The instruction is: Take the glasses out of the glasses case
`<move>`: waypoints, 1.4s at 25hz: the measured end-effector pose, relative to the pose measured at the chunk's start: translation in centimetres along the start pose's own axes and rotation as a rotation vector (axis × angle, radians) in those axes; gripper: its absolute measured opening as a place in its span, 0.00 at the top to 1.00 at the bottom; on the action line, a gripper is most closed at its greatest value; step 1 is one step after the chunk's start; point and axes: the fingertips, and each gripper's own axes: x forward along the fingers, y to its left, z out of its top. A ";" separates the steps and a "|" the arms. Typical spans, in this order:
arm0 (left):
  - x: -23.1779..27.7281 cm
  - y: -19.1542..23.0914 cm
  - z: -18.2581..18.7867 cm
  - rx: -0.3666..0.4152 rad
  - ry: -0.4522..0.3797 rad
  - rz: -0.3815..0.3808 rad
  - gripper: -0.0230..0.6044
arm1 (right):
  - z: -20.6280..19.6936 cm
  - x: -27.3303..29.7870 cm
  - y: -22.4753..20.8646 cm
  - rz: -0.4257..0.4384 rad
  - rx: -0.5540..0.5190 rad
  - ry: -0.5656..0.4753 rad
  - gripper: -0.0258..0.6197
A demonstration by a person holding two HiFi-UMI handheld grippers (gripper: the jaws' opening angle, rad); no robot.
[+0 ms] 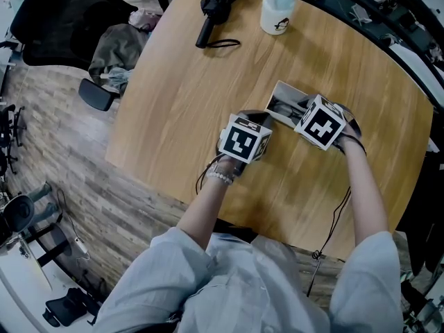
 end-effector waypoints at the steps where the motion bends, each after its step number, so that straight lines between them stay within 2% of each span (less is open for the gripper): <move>1: 0.0 0.0 0.0 0.000 0.002 -0.001 0.96 | 0.0 0.1 -0.1 0.017 0.007 0.012 0.76; 4: 0.0 -0.1 -0.1 0.001 0.002 -0.001 0.96 | -0.1 0.3 -0.3 0.077 0.033 0.032 0.72; 8: 0.0 -0.1 0.1 0.002 0.003 -0.002 0.96 | -0.1 0.5 -0.2 0.167 0.037 0.043 0.75; 14: -0.1 -0.1 0.1 0.003 0.003 -0.005 0.96 | 0.0 0.7 0.1 0.227 0.075 -0.005 0.78; 21: 0.0 -0.1 -0.1 0.003 0.004 -0.002 0.96 | 0.2 0.2 0.7 0.166 0.064 -0.070 0.87; 26: 0.0 -0.1 -0.1 0.008 0.008 0.000 0.96 | 0.4 -0.4 1.0 0.104 0.062 -0.123 0.89; 35: 0.1 0.0 -0.1 0.007 0.009 -0.003 0.96 | 0.5 -1.7 0.9 0.047 0.070 -0.165 0.93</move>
